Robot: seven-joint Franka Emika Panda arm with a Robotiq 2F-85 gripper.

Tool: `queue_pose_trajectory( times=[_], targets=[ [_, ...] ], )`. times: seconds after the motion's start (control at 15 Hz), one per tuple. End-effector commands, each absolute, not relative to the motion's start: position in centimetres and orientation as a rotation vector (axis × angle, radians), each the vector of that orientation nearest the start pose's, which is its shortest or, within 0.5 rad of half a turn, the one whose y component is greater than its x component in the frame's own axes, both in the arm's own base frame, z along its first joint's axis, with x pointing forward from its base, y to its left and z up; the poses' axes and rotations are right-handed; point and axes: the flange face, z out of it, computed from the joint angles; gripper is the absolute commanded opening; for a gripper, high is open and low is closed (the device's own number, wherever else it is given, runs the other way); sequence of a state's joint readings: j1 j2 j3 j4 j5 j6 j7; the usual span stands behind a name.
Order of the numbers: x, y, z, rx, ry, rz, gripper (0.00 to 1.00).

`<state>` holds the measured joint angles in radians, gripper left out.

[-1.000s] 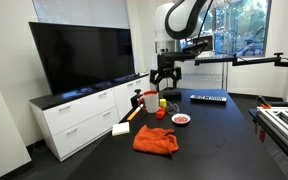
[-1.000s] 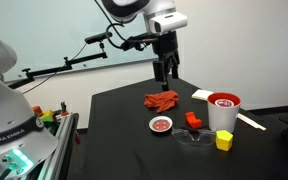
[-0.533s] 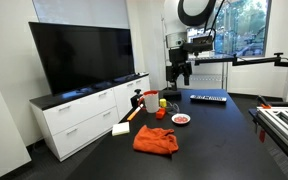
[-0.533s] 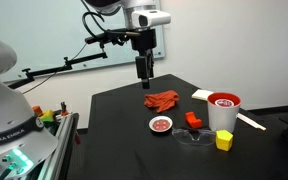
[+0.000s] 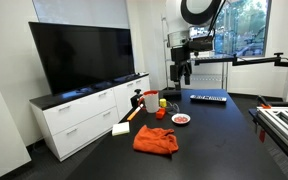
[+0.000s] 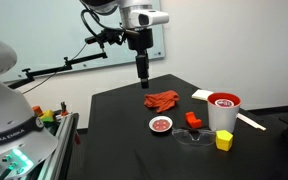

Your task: Put the white object inside the mug

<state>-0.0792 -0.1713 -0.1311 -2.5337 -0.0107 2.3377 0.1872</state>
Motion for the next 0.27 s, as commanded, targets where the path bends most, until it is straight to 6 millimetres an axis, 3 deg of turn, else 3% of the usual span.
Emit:
queue_pose_trajectory(
  times=[0.0, 0.2],
  targets=[
    [42.64, -9.13, 34.49, -3.087, 0.526, 0.007, 1.00],
    [42.66, -9.06, 34.48, -3.091, 0.519, 0.013, 1.00]
  ],
)
